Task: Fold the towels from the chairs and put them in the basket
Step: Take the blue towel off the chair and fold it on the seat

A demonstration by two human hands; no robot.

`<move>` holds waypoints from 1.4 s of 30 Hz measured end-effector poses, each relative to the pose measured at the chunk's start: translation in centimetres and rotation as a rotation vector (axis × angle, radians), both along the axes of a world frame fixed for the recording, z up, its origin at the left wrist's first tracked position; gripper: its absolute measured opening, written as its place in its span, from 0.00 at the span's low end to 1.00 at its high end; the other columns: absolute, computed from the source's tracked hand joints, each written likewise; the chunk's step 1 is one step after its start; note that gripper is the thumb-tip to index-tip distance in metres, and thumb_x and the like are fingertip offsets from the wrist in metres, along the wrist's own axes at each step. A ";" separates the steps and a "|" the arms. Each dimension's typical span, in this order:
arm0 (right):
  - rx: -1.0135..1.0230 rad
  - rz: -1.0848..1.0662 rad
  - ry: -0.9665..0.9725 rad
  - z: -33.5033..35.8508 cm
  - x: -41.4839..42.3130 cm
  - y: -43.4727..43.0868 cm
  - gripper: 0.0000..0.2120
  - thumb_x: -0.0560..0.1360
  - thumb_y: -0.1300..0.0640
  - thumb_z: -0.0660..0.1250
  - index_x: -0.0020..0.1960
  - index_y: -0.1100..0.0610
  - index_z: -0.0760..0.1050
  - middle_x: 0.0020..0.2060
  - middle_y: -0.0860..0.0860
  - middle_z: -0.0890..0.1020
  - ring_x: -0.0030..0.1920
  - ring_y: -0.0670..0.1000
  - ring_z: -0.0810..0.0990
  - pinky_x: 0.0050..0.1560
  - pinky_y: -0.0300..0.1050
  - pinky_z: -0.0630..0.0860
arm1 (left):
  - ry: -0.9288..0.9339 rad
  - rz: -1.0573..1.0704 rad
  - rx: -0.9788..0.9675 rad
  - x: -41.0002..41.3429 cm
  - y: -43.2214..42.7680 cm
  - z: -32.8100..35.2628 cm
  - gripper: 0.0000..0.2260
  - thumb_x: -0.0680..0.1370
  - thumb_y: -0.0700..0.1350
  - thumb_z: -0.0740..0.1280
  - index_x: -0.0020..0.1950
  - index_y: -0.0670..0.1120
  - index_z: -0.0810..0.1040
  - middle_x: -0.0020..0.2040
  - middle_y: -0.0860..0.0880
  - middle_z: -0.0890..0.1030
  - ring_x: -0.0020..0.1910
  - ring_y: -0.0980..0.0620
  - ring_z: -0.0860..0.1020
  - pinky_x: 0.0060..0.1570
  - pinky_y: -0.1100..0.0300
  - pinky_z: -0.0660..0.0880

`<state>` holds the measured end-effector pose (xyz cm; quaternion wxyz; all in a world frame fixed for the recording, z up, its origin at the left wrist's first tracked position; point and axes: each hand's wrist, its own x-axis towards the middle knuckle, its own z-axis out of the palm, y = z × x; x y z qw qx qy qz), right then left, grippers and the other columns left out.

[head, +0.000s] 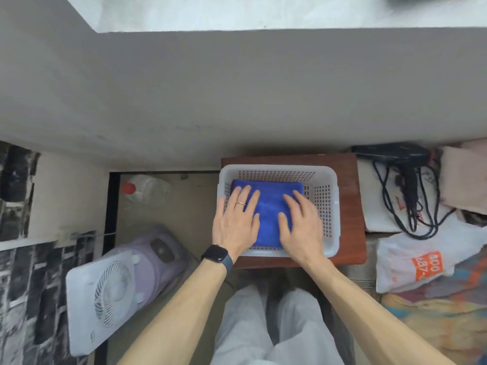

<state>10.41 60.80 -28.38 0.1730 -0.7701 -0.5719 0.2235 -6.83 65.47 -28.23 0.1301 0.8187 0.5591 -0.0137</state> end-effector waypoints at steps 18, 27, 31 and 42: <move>-0.498 0.405 -0.214 -3.5 1.4 2.8 0.31 0.81 0.35 0.39 0.80 0.40 0.33 0.79 0.45 0.33 0.79 0.47 0.31 0.75 0.70 0.35 | 0.311 0.007 -0.247 0.2 1.1 -3.0 0.31 0.80 0.65 0.44 0.81 0.56 0.41 0.82 0.51 0.43 0.80 0.51 0.41 0.75 0.39 0.34; -0.335 0.663 -0.258 5.1 2.6 3.6 0.23 0.80 0.46 0.59 0.75 0.45 0.68 0.78 0.52 0.65 0.78 0.57 0.59 0.75 0.61 0.55 | -0.016 0.374 -0.234 0.8 -1.4 5.4 0.26 0.80 0.51 0.59 0.79 0.53 0.59 0.77 0.47 0.64 0.73 0.46 0.66 0.72 0.49 0.62; -0.195 0.862 -0.126 8.8 -0.4 2.9 0.18 0.80 0.48 0.62 0.69 0.45 0.76 0.70 0.47 0.75 0.72 0.56 0.68 0.67 0.54 0.70 | -0.307 0.839 -0.191 -2.2 -8.7 8.2 0.24 0.79 0.49 0.62 0.76 0.52 0.65 0.73 0.49 0.70 0.69 0.46 0.71 0.68 0.53 0.67; 0.125 1.720 0.228 19.9 -21.3 -13.8 0.15 0.74 0.52 0.60 0.54 0.54 0.82 0.44 0.50 0.86 0.46 0.53 0.80 0.50 0.43 0.69 | -0.426 1.803 0.148 -10.4 -39.7 17.2 0.20 0.79 0.46 0.65 0.71 0.50 0.72 0.66 0.48 0.77 0.65 0.47 0.73 0.63 0.59 0.67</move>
